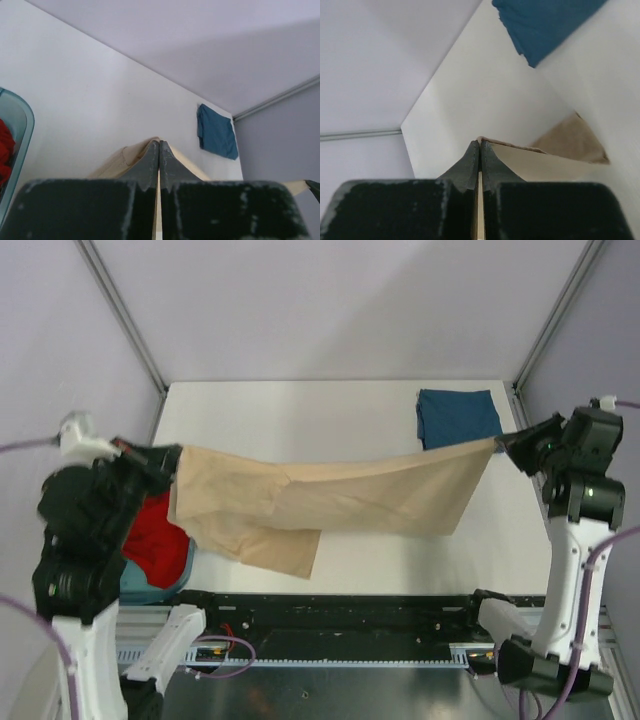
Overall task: Fold and stack the t-shirts
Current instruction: Flatten out the tshirt
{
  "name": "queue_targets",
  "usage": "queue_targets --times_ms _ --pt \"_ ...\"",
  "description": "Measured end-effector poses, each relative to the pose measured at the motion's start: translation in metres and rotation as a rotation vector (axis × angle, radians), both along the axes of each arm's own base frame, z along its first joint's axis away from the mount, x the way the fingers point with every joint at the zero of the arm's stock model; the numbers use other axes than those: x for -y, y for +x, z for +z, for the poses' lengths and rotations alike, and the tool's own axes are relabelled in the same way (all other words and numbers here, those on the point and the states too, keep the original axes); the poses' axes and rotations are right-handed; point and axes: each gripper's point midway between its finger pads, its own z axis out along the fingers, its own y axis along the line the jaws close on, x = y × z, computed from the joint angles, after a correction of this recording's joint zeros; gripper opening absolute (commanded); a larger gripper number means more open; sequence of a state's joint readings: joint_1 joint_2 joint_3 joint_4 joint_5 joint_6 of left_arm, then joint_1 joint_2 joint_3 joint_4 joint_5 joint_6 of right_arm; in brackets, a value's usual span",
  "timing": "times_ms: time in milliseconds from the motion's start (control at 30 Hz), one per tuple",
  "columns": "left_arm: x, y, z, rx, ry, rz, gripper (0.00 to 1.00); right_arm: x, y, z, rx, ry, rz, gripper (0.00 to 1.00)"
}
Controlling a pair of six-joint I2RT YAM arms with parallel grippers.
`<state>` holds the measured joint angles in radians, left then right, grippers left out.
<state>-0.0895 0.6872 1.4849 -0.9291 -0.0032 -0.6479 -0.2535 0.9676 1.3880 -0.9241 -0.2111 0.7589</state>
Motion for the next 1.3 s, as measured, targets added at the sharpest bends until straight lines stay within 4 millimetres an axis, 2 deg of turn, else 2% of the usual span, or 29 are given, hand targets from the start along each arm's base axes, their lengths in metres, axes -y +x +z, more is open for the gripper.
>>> queue_targets --times_ms 67,167,267,300,367,433,500,600,633,700,767,867,900,967,1000,1067,1133,1167,1200,1300 --pt "0.000 0.031 0.001 -0.037 0.006 0.016 0.00 -0.002 0.022 0.004 0.009 0.015 0.016 0.00" --pt "0.002 0.098 0.008 -0.091 0.019 0.037 0.00 -0.006 0.071 0.011 0.024 0.026 0.048 0.00" --pt "0.005 0.169 0.035 -0.077 0.033 0.045 0.00 -0.008 0.134 0.025 0.050 0.014 0.069 0.00" --pt "0.006 0.195 0.049 -0.053 0.032 0.046 0.00 -0.009 0.157 0.035 0.074 0.006 0.073 0.00" --pt "0.008 0.246 0.083 0.037 0.019 0.045 0.00 -0.009 0.197 0.058 0.138 -0.010 0.077 0.00" --pt "0.007 0.282 0.114 0.144 -0.013 0.034 0.00 -0.007 0.234 0.093 0.240 -0.024 0.076 0.00" --pt "0.001 0.299 0.133 0.226 -0.048 0.029 0.00 -0.002 0.253 0.125 0.338 -0.033 0.063 0.00" --pt "-0.015 0.302 0.157 0.320 -0.088 0.030 0.00 0.009 0.252 0.161 0.449 -0.036 0.034 0.00" --pt "-0.019 0.295 0.173 0.378 -0.098 0.018 0.00 0.011 0.249 0.169 0.473 -0.035 0.027 0.00" --pt "-0.029 0.286 0.186 0.426 -0.104 0.023 0.00 0.018 0.235 0.177 0.510 -0.033 0.010 0.00" --pt "-0.033 0.270 0.184 0.432 -0.113 0.016 0.00 0.021 0.218 0.173 0.517 -0.025 0.000 0.00" --pt "-0.035 0.245 0.162 0.391 -0.123 0.016 0.00 0.021 0.199 0.151 0.495 -0.017 0.003 0.00" --pt "-0.035 0.238 0.147 0.369 -0.129 0.016 0.00 0.021 0.194 0.137 0.477 -0.013 0.005 0.00" --pt "-0.033 0.226 0.110 0.298 -0.146 0.019 0.00 0.023 0.183 0.088 0.385 0.005 0.000 0.00" --pt "-0.033 0.221 0.081 0.249 -0.157 0.020 0.00 0.025 0.179 0.065 0.339 0.012 -0.003 0.00" --pt "-0.030 0.213 0.028 0.149 -0.172 0.020 0.00 0.029 0.170 0.003 0.202 0.033 -0.008 0.00" --pt "-0.029 0.204 -0.053 -0.013 -0.195 0.033 0.00 0.029 0.161 -0.058 0.061 0.045 -0.005 0.00" --pt "-0.029 0.199 -0.086 -0.077 -0.202 0.040 0.00 0.028 0.155 -0.081 0.005 0.048 0.001 0.00" --pt "-0.028 0.189 -0.133 -0.176 -0.214 0.051 0.00 0.026 0.144 -0.113 -0.075 0.053 0.009 0.00" --pt "-0.024 0.155 -0.232 -0.404 -0.239 0.074 0.00 0.020 0.113 -0.180 -0.252 0.063 0.025 0.00"
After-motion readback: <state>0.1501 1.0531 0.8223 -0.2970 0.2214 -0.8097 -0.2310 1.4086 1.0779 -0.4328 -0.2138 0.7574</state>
